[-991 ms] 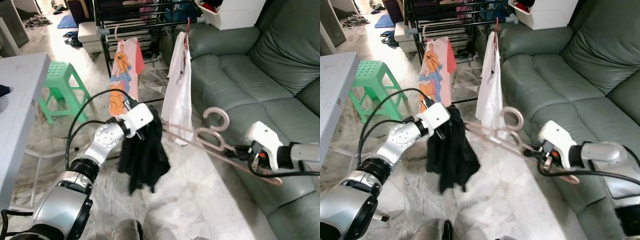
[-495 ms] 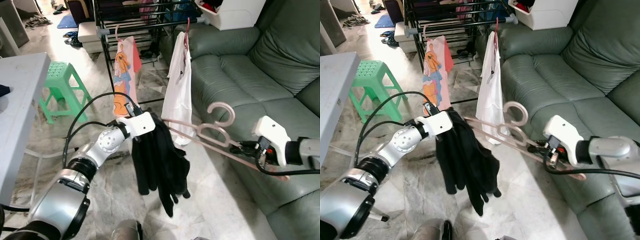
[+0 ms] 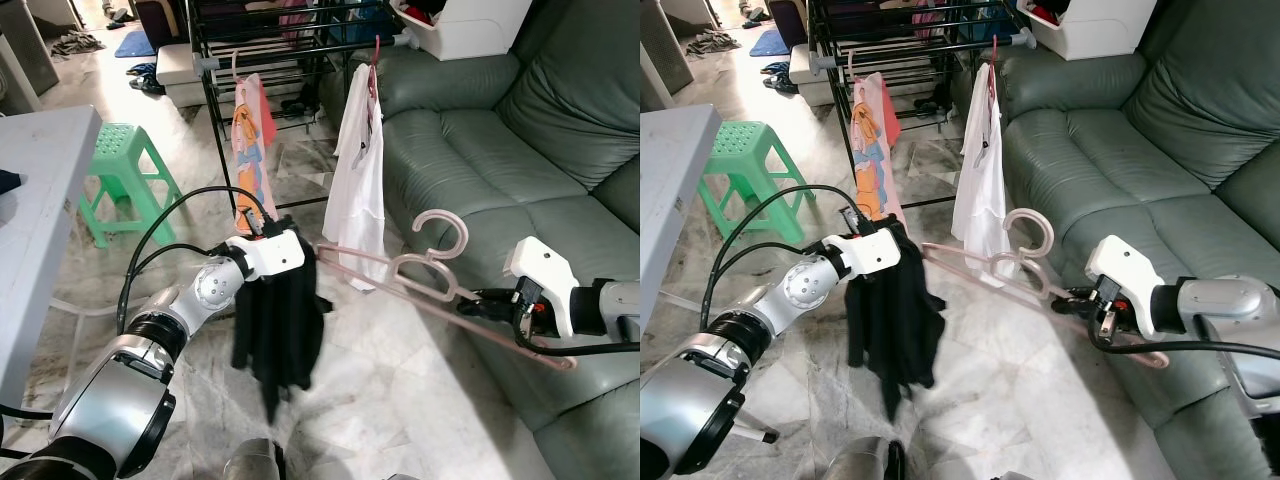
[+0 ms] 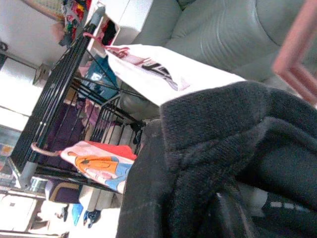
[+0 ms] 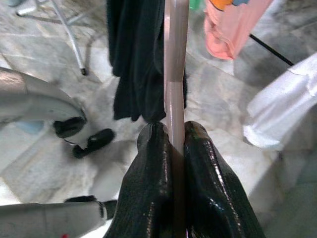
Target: Hang hanger
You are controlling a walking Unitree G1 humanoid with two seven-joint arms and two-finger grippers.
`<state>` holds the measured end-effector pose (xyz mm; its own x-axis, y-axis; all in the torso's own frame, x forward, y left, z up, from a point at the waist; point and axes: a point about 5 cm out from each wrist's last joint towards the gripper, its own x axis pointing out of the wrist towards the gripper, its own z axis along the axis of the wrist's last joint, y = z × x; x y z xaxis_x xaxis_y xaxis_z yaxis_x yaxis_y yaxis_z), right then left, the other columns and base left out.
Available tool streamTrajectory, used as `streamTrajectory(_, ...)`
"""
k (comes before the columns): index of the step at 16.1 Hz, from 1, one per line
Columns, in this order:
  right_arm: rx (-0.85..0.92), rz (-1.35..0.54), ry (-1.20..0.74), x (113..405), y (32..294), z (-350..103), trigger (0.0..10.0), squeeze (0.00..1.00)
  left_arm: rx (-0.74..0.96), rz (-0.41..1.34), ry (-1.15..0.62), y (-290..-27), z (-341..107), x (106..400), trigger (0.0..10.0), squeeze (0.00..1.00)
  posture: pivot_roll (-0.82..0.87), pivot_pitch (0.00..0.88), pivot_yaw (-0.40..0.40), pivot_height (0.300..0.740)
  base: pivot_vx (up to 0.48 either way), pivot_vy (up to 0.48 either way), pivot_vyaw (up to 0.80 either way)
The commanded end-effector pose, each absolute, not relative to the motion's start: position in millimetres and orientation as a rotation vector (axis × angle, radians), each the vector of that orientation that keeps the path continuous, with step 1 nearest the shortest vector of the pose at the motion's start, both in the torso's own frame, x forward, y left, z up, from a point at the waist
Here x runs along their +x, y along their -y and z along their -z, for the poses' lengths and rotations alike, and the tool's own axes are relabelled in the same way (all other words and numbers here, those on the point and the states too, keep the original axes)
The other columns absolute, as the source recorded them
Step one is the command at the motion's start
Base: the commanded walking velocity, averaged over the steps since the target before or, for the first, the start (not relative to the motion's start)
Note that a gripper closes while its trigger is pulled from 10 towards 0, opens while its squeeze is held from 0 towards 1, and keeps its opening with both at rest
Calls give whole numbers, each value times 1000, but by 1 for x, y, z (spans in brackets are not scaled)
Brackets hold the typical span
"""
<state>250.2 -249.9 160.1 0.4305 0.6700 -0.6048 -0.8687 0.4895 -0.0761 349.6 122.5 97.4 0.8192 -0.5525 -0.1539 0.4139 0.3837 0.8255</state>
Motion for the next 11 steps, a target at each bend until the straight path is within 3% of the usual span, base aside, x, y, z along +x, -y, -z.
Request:
streamTrajectory(1,-410,-1029,-514,249,246,-170,10000,0,1021,597,225,-119,-115,358,10000,0,-68,0,54,740,0,0,0)
streamTrajectory(5,-400,-1042,-531,247,246,-167,10000,0,1021,590,232,-118,-114,358,10000,0,-71,0,53,740,0,0,0)
streamTrajectory(11,-386,-919,-557,255,248,-136,10000,0,840,600,387,-107,-150,361,10000,0,-66,0,45,740,0,0,0)
